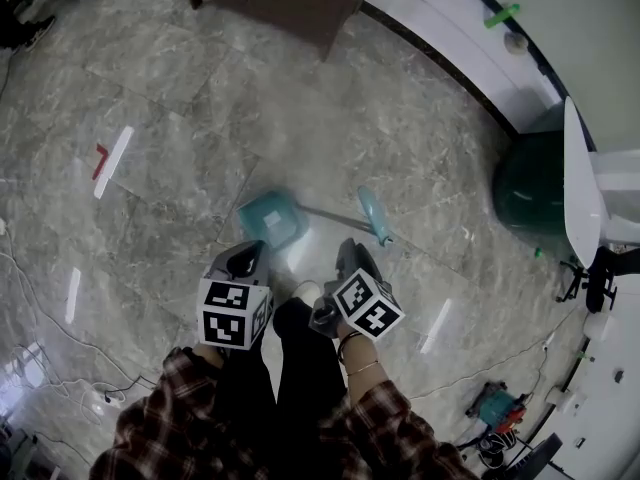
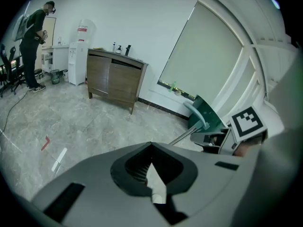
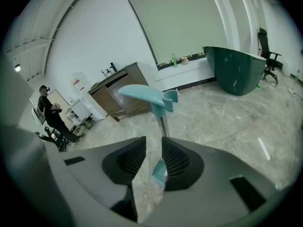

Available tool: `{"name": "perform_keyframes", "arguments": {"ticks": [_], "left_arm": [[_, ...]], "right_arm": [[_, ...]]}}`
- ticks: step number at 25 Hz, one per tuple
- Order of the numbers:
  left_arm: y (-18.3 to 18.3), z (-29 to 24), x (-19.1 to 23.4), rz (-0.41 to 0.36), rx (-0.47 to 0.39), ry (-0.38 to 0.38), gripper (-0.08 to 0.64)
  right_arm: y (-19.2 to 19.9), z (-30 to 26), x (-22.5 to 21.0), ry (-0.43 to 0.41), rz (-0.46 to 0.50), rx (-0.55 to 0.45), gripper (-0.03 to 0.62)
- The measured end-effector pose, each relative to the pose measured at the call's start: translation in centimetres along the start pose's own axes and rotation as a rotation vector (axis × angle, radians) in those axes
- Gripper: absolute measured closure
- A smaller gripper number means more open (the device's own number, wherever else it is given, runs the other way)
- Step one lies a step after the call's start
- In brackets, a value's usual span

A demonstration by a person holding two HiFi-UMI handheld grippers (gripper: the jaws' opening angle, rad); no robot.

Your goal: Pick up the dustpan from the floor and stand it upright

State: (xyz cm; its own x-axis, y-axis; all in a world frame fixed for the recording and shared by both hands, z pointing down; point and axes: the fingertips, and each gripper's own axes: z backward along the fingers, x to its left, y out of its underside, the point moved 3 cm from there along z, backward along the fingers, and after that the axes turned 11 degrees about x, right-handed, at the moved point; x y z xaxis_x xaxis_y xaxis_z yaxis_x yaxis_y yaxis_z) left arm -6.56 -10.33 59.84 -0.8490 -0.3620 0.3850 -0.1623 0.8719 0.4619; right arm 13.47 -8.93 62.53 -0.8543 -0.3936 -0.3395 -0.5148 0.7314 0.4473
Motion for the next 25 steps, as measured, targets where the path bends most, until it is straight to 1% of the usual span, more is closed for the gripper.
{"name": "perform_keyframes", "arguments": {"ticks": [4,9,11,14,17,21,25], "left_arm": [[-2.8,3.7,-1.3,0.018,-0.062,0.014,0.56],[-5.4,9.3,-1.5,0.023,-0.143,0.004,0.558],[-7.0,11.1,-1.8,0.007,-0.174,-0.004,0.558],[-8.7,13.8,-2.6,-0.013,-0.224,-0.011,0.558],[-9.6,16.3,-3.7,-0.028,-0.264,0.006,0.558],[-11.4,19.5,-5.5,-0.099,-0.308,0.029,0.558],[-13.3,22.6,-7.5,-0.139,-0.364,0.042,0.56]], "right_arm": [[-1.4,3.3,2.6,-0.074,0.03,0.026,0.496],[-4.0,8.8,6.9,-0.174,0.094,-0.008,0.497],[-6.0,11.0,8.6,-0.198,0.148,-0.041,0.497],[-8.4,14.4,10.9,-0.223,0.267,-0.117,0.497],[-9.2,17.7,13.1,-0.273,0.375,-0.161,0.497],[-9.9,21.9,15.2,-0.319,0.499,-0.242,0.497],[-10.8,25.5,16.9,-0.375,0.583,-0.307,0.497]]}}
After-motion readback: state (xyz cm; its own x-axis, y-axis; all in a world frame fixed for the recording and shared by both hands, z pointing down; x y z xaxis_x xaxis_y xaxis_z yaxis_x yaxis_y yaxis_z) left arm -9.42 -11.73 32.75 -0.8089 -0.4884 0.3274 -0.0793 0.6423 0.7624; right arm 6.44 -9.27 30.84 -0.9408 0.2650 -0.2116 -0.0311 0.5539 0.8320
